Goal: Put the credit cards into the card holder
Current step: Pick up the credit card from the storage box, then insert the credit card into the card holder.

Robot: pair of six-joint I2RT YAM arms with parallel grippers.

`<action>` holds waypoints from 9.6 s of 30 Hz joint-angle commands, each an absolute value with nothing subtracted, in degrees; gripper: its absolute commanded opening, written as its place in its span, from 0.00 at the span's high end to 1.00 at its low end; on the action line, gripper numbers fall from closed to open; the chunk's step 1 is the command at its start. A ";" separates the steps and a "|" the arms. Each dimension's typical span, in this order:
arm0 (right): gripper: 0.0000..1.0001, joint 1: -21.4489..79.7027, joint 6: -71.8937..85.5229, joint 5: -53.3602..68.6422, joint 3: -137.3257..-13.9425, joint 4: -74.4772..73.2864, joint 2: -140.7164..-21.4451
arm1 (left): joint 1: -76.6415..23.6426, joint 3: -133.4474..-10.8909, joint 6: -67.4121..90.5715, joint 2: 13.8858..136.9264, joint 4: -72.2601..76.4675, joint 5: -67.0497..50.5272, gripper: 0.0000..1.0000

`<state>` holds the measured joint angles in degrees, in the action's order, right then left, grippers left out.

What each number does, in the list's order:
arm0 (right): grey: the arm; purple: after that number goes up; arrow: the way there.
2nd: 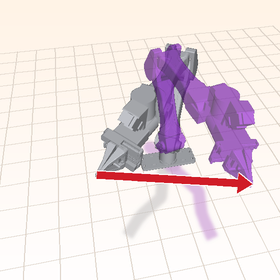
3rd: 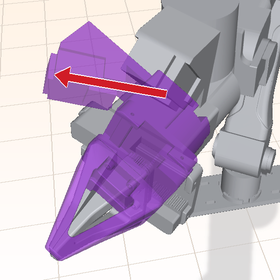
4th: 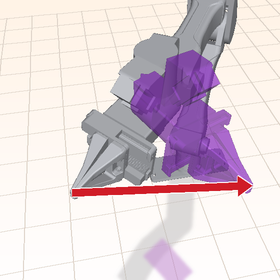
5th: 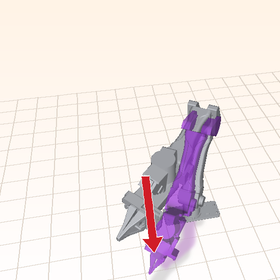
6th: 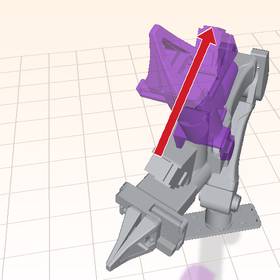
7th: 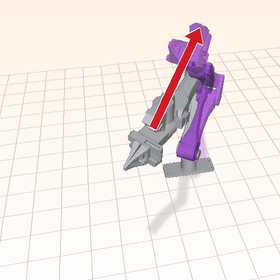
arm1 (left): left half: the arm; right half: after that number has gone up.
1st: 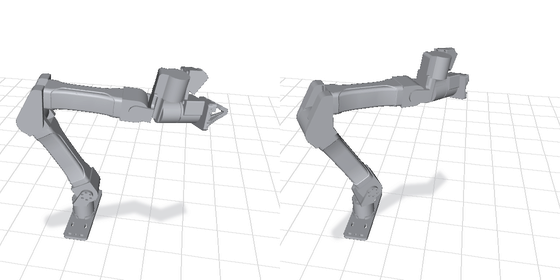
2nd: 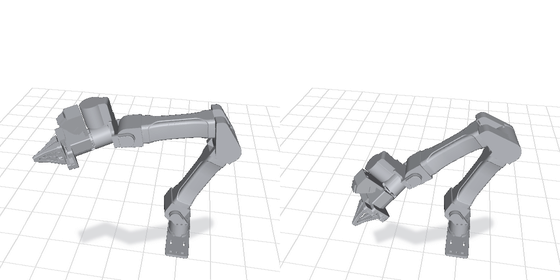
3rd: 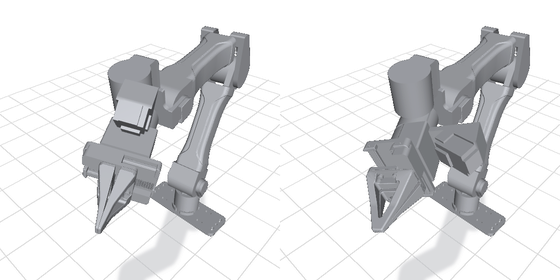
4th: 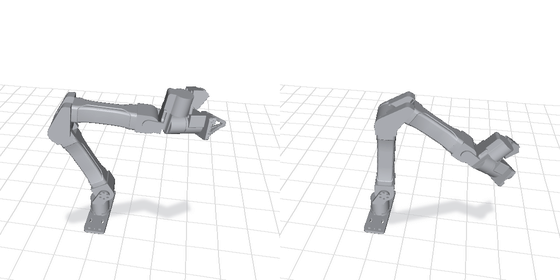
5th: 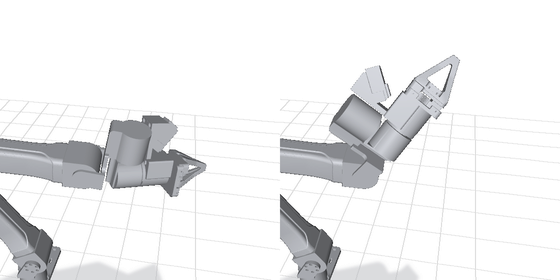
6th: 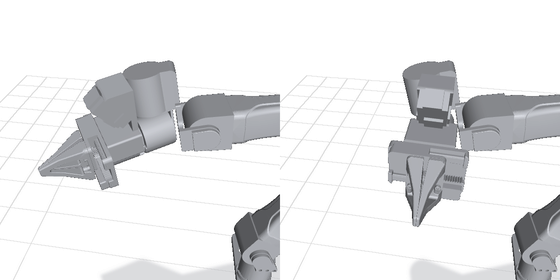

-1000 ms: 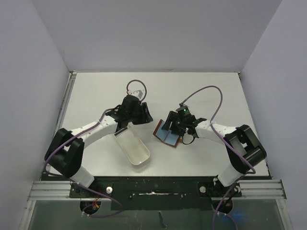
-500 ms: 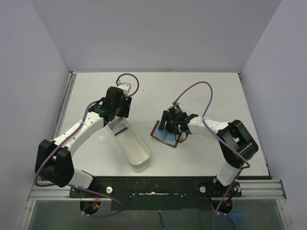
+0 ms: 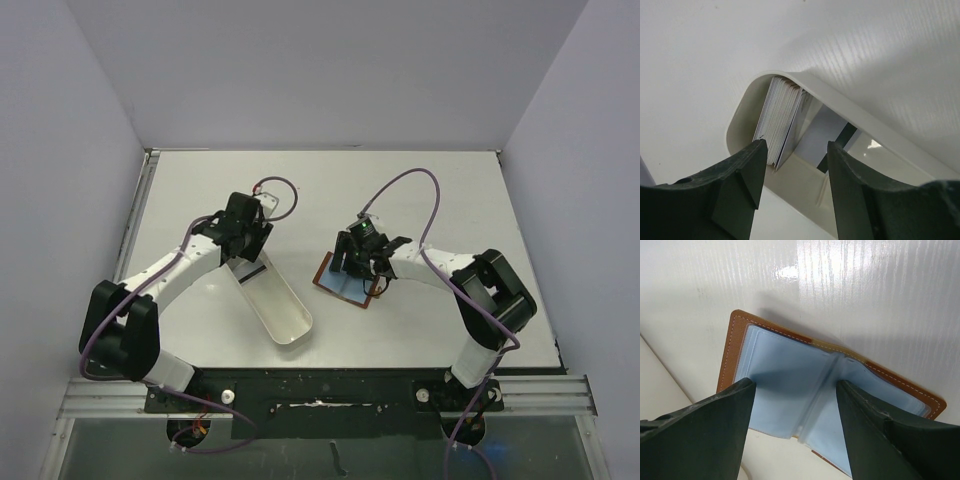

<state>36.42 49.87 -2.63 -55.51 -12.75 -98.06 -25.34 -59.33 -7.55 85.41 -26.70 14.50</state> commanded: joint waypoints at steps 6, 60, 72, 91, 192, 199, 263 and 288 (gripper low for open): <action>0.33 36.75 49.31 -2.46 -54.24 -13.37 -98.23 | -25.04 -57.04 -14.55 87.32 -21.37 21.29 0.51; 0.33 35.86 47.37 -0.94 -52.03 -12.12 -93.83 | -31.11 -64.97 -8.53 88.50 -32.88 28.08 1.00; 0.34 35.96 39.50 3.89 -51.47 -10.16 -92.31 | -31.02 -67.14 1.06 79.73 -36.10 18.76 1.00; 0.40 32.78 38.82 8.18 -47.15 -7.95 -85.70 | -30.04 -67.00 19.52 76.76 -23.04 -17.43 1.00; 0.71 29.31 40.32 -1.91 -37.18 -9.32 -81.26 | -34.75 -74.98 25.02 113.30 -19.57 -27.07 1.00; 0.71 29.32 40.40 -2.02 -37.09 -9.21 -81.13 | -34.88 -74.68 26.91 112.59 -17.62 -27.39 1.00; 0.71 29.44 42.28 -2.03 -37.45 -6.15 -83.15 | -39.73 -71.06 35.97 114.22 -5.98 -28.69 1.00; 0.69 29.44 43.84 -1.99 -36.30 -8.15 -78.73 | -40.28 -66.86 40.51 109.06 -1.58 -25.31 0.75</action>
<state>29.61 42.94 -1.06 -36.51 -8.73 -81.97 -40.14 -65.87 42.19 113.19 -1.98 -27.38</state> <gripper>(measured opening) 0.304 0.239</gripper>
